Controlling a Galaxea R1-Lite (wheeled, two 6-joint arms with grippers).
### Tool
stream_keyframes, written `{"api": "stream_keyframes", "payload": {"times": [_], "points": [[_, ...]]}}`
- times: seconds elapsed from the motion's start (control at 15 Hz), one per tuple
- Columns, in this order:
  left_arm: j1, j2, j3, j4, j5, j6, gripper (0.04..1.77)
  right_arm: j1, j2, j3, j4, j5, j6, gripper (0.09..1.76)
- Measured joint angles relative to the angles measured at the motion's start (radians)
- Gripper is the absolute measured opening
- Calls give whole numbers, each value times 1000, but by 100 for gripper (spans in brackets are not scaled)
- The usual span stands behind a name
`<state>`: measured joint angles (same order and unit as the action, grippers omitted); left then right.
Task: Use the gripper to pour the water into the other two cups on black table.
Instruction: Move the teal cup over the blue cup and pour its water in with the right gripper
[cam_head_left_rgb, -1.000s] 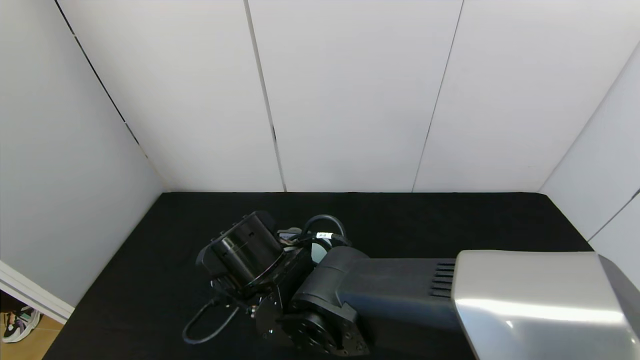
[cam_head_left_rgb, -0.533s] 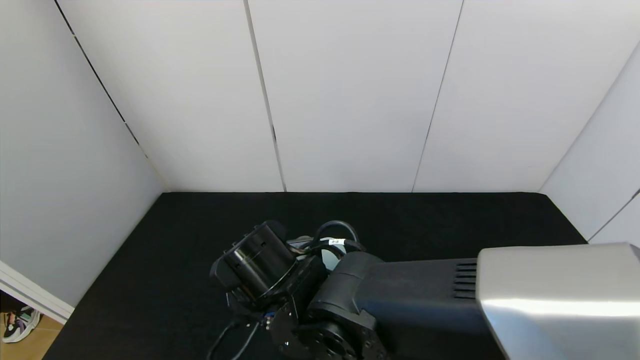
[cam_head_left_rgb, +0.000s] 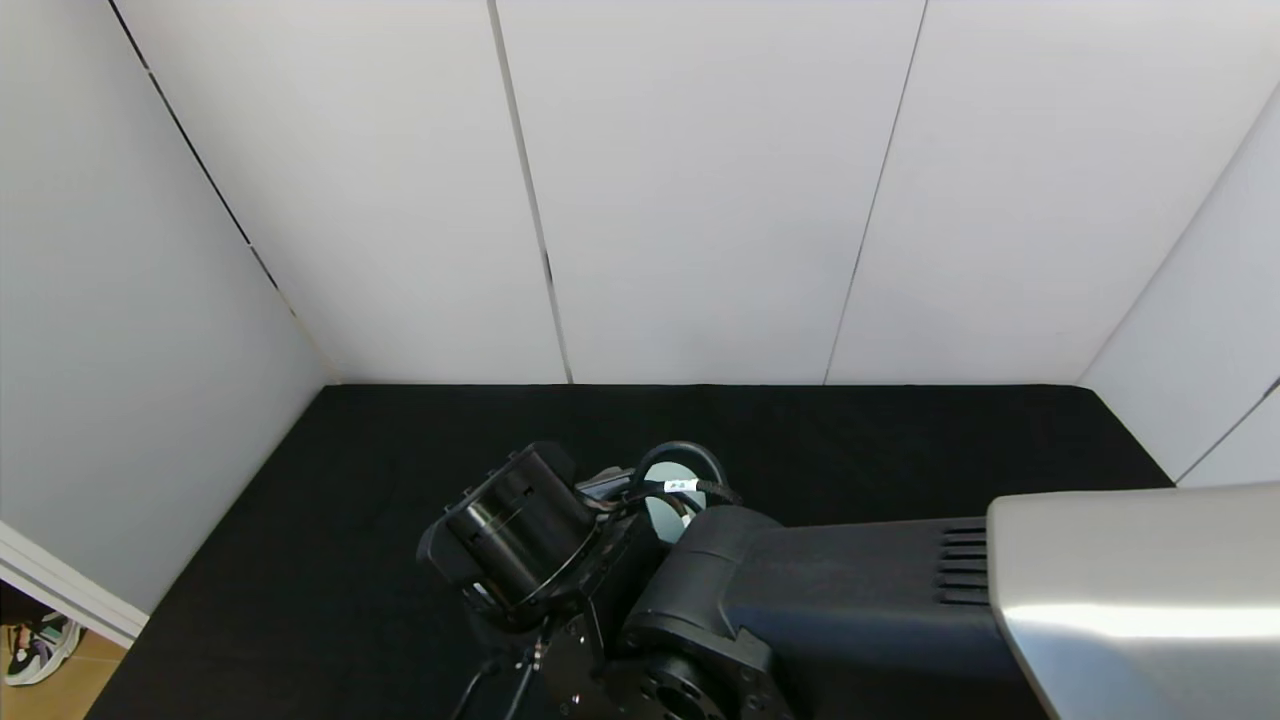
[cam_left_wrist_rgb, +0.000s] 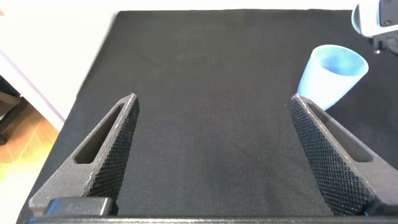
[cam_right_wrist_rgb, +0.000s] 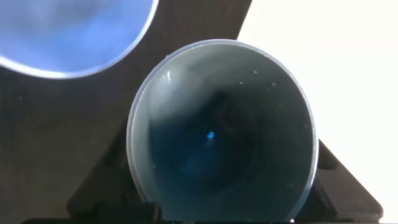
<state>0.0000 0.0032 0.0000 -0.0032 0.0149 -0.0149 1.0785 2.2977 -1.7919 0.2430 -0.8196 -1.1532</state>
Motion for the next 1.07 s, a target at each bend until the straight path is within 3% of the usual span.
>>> {"api": "stream_keyframes", "payload": {"times": [1.07], "points": [[0,0,0,0,0,0,172,26,-4,-17,-9,-139,-332,123]]}}
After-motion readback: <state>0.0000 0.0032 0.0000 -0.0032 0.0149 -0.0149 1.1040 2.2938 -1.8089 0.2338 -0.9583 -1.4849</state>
